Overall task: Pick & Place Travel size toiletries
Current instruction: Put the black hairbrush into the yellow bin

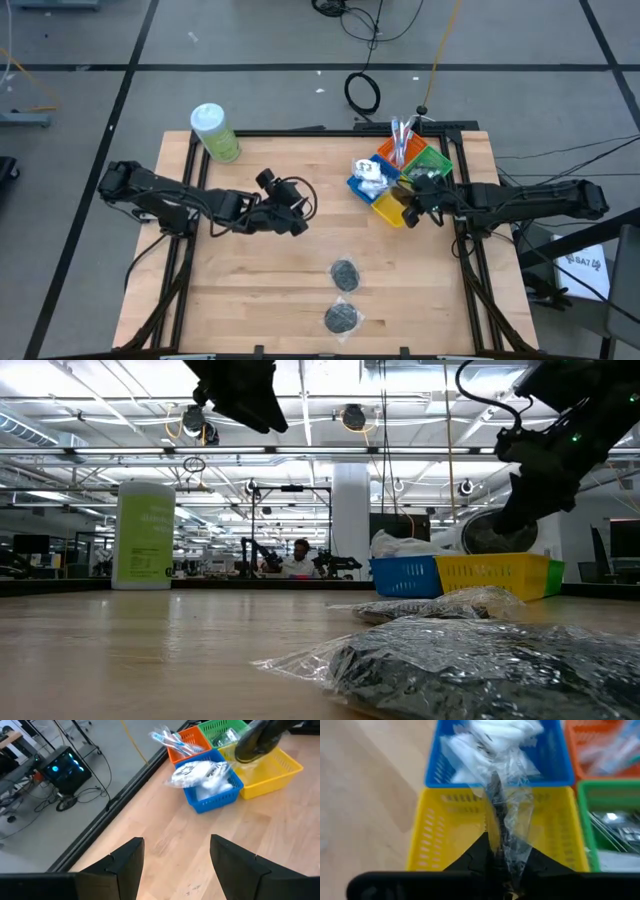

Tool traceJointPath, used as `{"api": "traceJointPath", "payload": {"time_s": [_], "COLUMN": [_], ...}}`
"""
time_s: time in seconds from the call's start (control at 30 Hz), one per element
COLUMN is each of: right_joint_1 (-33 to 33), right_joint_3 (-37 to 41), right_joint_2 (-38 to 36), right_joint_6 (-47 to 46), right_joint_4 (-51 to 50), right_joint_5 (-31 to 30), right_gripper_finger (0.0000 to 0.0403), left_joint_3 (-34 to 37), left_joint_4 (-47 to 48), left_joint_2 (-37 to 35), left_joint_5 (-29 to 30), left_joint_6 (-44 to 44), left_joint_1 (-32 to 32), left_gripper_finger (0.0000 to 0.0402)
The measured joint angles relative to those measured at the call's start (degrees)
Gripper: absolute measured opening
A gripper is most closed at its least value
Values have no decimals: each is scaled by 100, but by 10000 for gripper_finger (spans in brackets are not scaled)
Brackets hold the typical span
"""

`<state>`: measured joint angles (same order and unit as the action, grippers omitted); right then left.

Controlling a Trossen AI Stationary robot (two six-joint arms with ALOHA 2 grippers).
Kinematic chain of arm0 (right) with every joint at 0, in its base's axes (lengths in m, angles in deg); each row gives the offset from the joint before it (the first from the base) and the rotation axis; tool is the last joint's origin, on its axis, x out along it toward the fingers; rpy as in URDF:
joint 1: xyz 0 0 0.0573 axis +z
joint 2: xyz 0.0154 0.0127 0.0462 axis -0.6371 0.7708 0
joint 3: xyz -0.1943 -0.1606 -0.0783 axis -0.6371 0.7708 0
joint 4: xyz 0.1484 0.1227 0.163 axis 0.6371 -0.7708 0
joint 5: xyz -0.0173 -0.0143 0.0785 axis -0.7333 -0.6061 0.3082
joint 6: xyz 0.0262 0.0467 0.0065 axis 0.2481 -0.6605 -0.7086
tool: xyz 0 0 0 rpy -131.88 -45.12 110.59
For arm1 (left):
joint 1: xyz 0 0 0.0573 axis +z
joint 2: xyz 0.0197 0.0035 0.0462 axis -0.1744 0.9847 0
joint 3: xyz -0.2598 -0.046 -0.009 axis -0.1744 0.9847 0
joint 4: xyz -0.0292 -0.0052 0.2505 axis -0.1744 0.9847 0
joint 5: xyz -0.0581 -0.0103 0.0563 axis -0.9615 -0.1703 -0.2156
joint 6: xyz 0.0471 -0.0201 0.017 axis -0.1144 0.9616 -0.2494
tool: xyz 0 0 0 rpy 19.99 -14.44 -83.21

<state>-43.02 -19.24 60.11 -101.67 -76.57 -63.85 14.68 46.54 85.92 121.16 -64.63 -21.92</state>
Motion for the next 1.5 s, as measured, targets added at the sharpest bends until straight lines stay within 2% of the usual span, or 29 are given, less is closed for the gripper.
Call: {"api": "traceJointPath", "payload": {"time_s": [0.1, 0.37, 0.57, 0.77, 0.9, 0.97, 1.03, 1.17, 1.23, 1.5], "right_joint_1": [-2, -8, 16, 16, 16, 19, 6, 3, 3, 3], "right_joint_3": [0, 0, 0, 0, -2, -2, -4, -2, 25, 535], "right_joint_2": [-1, -30, -265, -519, -554, -548, -523, -432, -342, 48], "right_joint_6": [157, 52, 46, 121, 185, 33, -245, -848, -1001, -617], "right_joint_4": [177, 252, 444, 611, 822, 688, 312, -356, -412, 987], "right_joint_5": [123, 129, 138, 169, 662, 724, 548, -257, -320, 1272], "right_gripper_finger": [81, 224, 284, 293, 287, 284, 280, 269, 264, 254], "left_joint_3": [0, 0, 0, 0, 0, 0, 0, 2, 6, 7], "left_joint_4": [-27, -32, -31, -31, -33, -33, -33, -35, -35, -110], "left_joint_2": [0, 0, 0, 0, 2, 2, 2, 2, 2, 2], "left_joint_5": [-4, -106, -341, -393, -658, -791, -889, -989, -995, -993], "left_joint_6": [0, 42, 45, 74, 131, 171, 204, 296, 301, 275], "left_joint_1": [39, 78, 78, 78, 78, 78, 78, 78, 78, 126], "left_gripper_finger": [223, 223, 223, 223, 223, 223, 223, 223, 223, 223]}}
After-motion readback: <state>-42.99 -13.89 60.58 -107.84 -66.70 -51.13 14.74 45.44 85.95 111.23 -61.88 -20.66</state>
